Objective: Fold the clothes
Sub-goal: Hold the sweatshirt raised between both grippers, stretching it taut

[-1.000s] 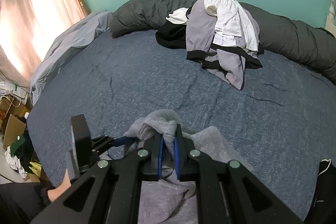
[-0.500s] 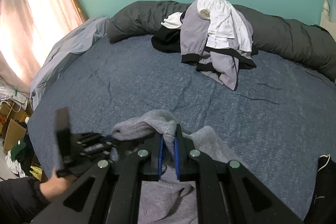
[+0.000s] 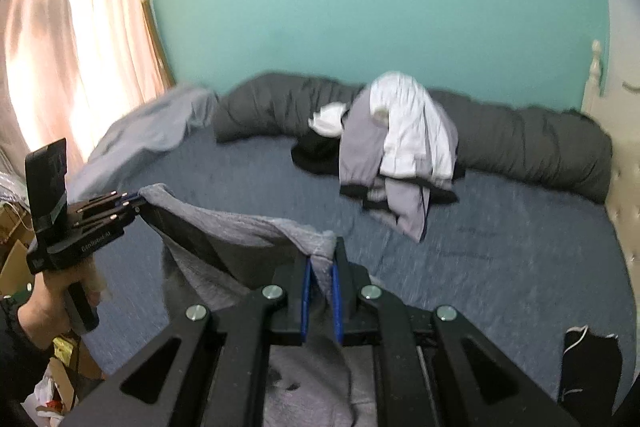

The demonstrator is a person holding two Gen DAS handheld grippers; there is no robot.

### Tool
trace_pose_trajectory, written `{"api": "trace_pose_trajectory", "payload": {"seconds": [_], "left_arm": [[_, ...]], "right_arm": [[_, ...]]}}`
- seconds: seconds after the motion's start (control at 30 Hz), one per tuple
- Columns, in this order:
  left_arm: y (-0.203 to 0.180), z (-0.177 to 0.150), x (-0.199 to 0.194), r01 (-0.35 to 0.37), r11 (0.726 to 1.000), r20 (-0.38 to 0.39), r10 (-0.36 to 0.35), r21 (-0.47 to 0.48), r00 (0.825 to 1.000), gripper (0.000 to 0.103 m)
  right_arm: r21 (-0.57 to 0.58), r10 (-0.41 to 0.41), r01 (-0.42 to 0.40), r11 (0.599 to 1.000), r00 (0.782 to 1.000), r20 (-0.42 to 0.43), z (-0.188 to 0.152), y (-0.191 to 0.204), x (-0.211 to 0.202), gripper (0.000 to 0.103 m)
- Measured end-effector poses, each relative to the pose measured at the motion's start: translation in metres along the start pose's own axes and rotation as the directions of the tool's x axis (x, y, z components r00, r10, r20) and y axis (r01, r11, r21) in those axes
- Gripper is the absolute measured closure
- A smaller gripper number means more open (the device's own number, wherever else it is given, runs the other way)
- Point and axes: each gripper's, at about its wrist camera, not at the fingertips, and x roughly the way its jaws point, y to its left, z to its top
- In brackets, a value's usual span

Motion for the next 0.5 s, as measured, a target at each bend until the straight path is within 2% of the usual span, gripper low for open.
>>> {"api": "trace_pose_trajectory", "payload": {"seconds": [0.23, 0.5], "left_arm": [[-0.026, 0.081, -0.083, -0.024, 0.997, 0.110, 0.016, 0.069, 0.994, 0.099], [-0.045, 0.145, -0.168, -0.061, 0.993, 0.208, 0.038, 0.105, 0.977, 0.099]], "right_arm": [[-0.045, -0.024, 0.030, 0.999, 0.991, 0.134, 0.046, 0.022, -0.078, 0.095], [-0.096, -0.026, 0.055, 0.994, 0.962, 0.272, 0.091, 0.056, -0.162, 0.095]]}}
